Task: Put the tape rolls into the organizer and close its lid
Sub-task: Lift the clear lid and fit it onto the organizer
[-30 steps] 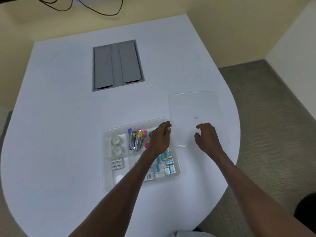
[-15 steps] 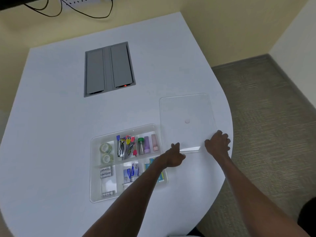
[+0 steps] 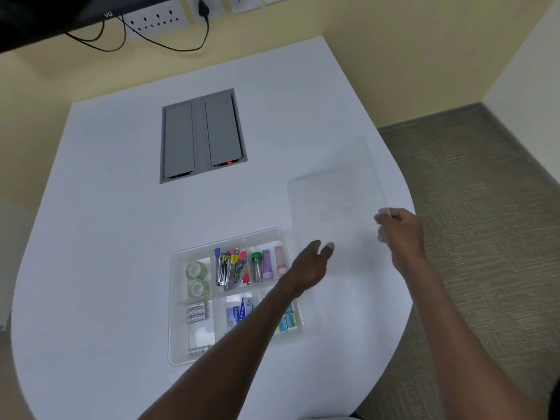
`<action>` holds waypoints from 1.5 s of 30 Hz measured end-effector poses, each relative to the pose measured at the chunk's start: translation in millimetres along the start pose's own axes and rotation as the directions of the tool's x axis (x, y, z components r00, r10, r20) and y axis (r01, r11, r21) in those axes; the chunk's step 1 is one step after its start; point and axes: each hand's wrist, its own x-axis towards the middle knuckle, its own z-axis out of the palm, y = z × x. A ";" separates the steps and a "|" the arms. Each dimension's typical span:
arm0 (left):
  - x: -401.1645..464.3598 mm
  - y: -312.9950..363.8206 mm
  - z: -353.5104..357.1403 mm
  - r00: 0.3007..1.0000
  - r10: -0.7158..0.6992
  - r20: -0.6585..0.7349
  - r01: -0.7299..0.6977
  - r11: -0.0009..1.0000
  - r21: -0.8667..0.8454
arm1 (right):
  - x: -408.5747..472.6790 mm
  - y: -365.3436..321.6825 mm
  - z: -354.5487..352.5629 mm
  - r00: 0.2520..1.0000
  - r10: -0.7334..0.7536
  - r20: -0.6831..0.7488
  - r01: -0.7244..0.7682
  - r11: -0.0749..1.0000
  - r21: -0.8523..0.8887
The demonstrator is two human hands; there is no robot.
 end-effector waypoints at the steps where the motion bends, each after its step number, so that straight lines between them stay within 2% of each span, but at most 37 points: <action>1: -1.9 6.9 -5.8 0.998 0.044 -0.043 -0.047 0.997 -0.067 | -9.7 -11.7 7.2 0.998 -0.055 0.014 0.055 0.998 0.008; 4: -6.6 31.7 -29.7 0.991 0.052 -0.122 -0.098 0.907 -0.410 | -45.2 -40.1 34.6 0.961 -0.276 0.030 0.277 0.957 -0.085; 6: -14.1 43.8 -48.7 0.985 0.079 -0.152 -0.153 0.804 -0.574 | -71.2 -49.3 52.9 0.888 -0.454 0.070 0.459 0.874 -0.161; 8: -24.0 49.5 -66.9 0.978 0.111 -0.177 -0.201 0.731 -0.653 | -97.7 -49.4 72.0 0.771 -0.620 0.144 0.635 0.734 -0.241; 10: -36.9 48.8 -80.8 0.961 0.160 -0.224 -0.269 0.715 -0.645 | -123.3 -43.4 90.1 0.681 -0.702 0.209 0.728 0.619 -0.294; 12: -46.6 39.5 -89.9 0.937 0.176 -0.301 -0.330 0.728 -0.601 | -146.9 -36.0 105.5 0.632 -0.737 0.240 0.765 0.544 -0.344; 14: -54.0 20.9 -97.0 0.923 0.154 -0.353 -0.342 0.748 -0.569 | -168.3 -28.5 117.9 0.622 -0.737 0.263 0.772 0.522 -0.362; 17: -71.8 -3.9 -109.2 0.942 0.067 -0.330 -0.269 0.741 -0.615 | -195.2 -17.6 132.4 0.615 -0.712 0.338 0.782 0.500 -0.371; 21: -92.8 -43.9 -131.9 0.961 0.016 -0.275 -0.213 0.676 -0.706 | -217.5 0.3 144.9 0.589 -0.577 0.566 0.807 0.444 -0.389; 23: -103.6 -63.9 -146.8 0.969 0.021 -0.246 -0.202 0.641 -0.741 | -221.0 6.6 148.9 0.602 -0.508 0.616 0.788 0.504 -0.355; 25: -113.5 -83.5 -160.1 0.974 0.030 -0.223 -0.192 0.632 -0.751 | -215.9 11.8 152.2 0.653 -0.480 0.586 0.742 0.562 -0.366; 28: -127.3 -109.1 -177.0 0.977 0.027 -0.213 -0.181 0.637 -0.750 | -200.0 14.1 154.3 0.745 -0.502 0.439 0.667 0.548 -0.505; 32: -140.0 -135.5 -189.7 0.972 0.015 -0.236 -0.180 0.694 -0.697 | -181.3 13.0 152.5 0.866 -0.453 0.210 0.457 0.549 -0.700; 34: -140.3 -151.3 -191.7 0.963 -0.015 -0.268 -0.177 0.712 -0.679 | -171.4 16.6 152.2 0.910 -0.352 0.220 0.404 0.626 -0.667; 36: -138.7 -167.7 -191.6 0.957 -0.019 -0.290 -0.189 0.715 -0.673 | -164.3 21.0 153.2 0.933 -0.242 0.267 0.353 0.763 -0.542; 38: -138.1 -180.2 -189.7 0.953 -0.017 -0.302 -0.184 0.760 -0.623 | -164.4 25.2 154.3 0.949 -0.203 0.240 0.296 0.837 -0.460; 42: -131.1 -210.4 -174.7 0.921 -0.086 -0.380 -0.139 0.839 -0.526 | -175.5 40.8 155.4 0.961 -0.192 0.200 0.261 0.868 -0.422; 45: -121.6 -236.3 -154.7 0.855 -0.161 -0.494 -0.071 0.905 -0.419 | -183.8 58.0 154.7 0.957 -0.196 0.215 0.275 0.852 -0.446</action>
